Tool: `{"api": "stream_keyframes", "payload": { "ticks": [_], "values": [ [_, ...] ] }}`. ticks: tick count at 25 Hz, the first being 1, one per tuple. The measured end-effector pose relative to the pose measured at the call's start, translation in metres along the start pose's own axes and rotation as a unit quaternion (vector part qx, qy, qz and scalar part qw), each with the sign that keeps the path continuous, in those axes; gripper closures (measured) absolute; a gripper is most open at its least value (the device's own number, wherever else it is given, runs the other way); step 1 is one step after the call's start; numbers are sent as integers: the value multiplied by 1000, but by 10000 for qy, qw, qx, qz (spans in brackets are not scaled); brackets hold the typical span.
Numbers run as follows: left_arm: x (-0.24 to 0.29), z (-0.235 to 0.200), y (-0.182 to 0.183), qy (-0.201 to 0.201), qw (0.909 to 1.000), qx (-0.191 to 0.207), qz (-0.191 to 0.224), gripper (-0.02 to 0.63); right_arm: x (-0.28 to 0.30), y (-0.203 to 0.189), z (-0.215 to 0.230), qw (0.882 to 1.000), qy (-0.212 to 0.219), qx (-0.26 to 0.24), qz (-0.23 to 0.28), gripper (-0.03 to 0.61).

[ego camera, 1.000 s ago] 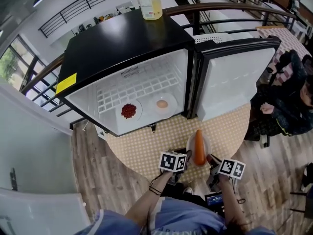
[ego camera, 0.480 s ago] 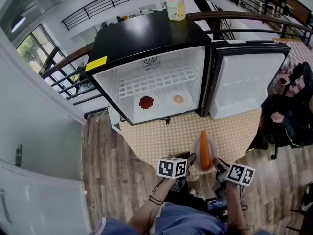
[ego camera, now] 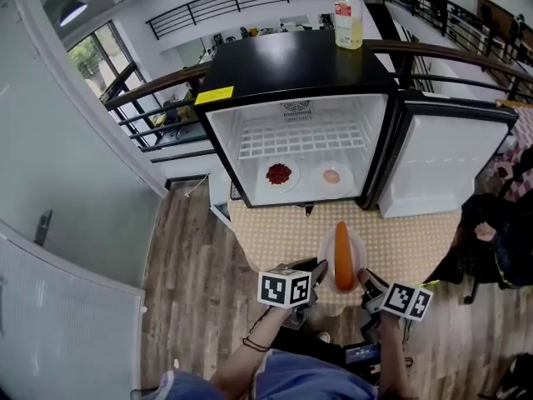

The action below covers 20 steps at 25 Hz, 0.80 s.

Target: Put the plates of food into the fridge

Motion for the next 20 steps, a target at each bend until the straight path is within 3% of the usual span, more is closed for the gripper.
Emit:
{"api": "stream_keyframes", "payload": {
  "ticks": [10,20],
  "values": [
    [-16,-31,41,270,9988,-67,394,524,41,8,-47,9988,386,-270,-105,546],
    [-24,-71,124,129,9952,-242,938,532,101,37,-112,9964,643,-539,77,546]
  ]
}}
Point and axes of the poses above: the fingertips, and each gripper's own axes: x forward along the fingers, z to its right, y out of its top, the point moved 5 cm from there along -x, backward along the fingers, and after that the axes turned 13 degrees about z, right-handed, at the moved point
